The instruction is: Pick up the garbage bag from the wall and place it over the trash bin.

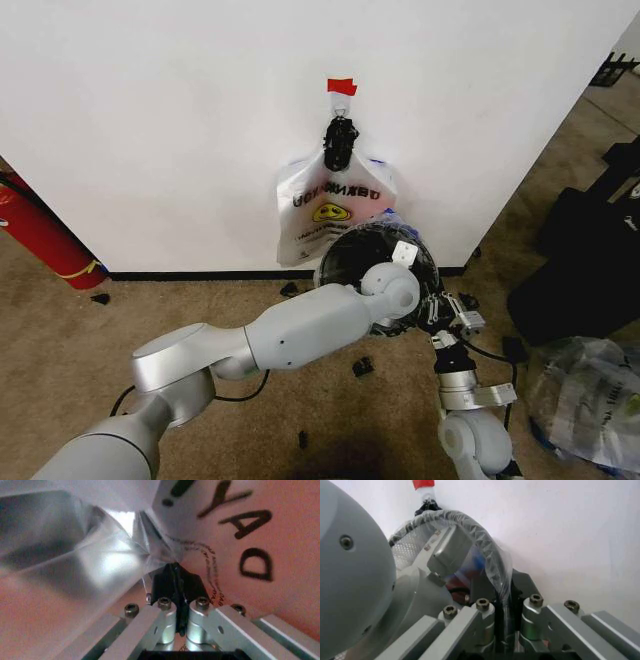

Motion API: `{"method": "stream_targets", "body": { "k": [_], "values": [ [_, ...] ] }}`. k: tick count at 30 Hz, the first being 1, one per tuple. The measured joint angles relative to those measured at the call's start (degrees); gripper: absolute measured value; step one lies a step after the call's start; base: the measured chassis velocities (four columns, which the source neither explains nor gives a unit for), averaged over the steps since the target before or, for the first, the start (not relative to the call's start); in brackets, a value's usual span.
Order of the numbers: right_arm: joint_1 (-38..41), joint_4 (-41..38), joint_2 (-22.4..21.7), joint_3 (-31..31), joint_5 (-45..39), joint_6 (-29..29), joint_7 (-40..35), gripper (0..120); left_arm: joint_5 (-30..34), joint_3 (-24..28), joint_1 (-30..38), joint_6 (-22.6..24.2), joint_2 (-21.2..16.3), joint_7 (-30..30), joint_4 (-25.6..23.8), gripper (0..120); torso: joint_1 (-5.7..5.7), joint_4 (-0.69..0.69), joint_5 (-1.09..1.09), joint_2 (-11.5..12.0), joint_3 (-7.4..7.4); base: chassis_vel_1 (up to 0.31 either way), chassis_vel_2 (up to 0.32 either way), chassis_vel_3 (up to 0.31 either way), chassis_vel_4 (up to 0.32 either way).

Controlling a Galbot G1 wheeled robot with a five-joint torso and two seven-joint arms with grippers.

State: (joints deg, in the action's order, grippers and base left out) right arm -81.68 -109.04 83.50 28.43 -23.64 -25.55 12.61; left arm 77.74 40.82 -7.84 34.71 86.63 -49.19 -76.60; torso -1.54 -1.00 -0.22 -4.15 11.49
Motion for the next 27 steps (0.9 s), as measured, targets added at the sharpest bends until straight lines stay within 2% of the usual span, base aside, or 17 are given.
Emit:
{"method": "stream_targets", "body": {
  "k": [7,9,17,21,22,24,27],
  "values": [
    [0.82,1.79,0.51,-0.32,-5.12,4.56,-4.93,1,2.53,1.2,0.28,2.23,-5.7,-1.18,-10.51,0,0.0,0.02,0.0,0.0,0.0,0.0,0.0,0.0,0.0],
    [0.91,2.02,0.44,-0.32,-5.88,5.27,-5.65,1,3.03,1.42,0.28,2.32,-6.49,-1.24,-12.21,1,0.0,0.01,0.0,0.0,0.0,0.0,0.0,0.0,0.0],
    [1.04,1.4,0.26,-0.55,-9.7,9.62,-10.61,1,7.34,2.13,0.47,2.39,-10.35,-3.56,-23.72,30,0.0,0.0,0.0,0.0,0.0,0.0,0.0,0.0,0.0],
    [1.06,0.16,0.34,-0.77,-13.48,13.34,-14.83,1,7.61,0.17,-0.94,1.35,-14.07,-2.05,-30.45,46,0.0,0.0,-0.01,0.0,0.0,0.0,0.0,0.0,0.0],
    [1.06,0.16,0.34,-0.77,-13.48,13.34,-14.83,1,7.61,0.17,-0.94,1.35,-14.07,-2.05,-30.45,46,0.0,0.0,-0.01,0.0,0.0,0.0,0.0,0.0,0.0],
    [1.35,-0.63,0.55,-0.99,-15.39,15.71,-18.43,1,5.14,-2.26,-3.18,-0.13,-16.83,-0.1,-33.93,54,0.0,0.0,-0.01,0.0,0.0,0.0,0.0,0.0,0.0],
    [1.65,-2.71,0.57,-1.36,-19.79,20.11,-23.7,1,-0.42,-7.37,-8.67,-3.11,-22.91,4.28,-38.66,69,0.0,0.01,-0.02,0.0,0.0,0.0,0.0,0.0,0.0]
  ]
}}
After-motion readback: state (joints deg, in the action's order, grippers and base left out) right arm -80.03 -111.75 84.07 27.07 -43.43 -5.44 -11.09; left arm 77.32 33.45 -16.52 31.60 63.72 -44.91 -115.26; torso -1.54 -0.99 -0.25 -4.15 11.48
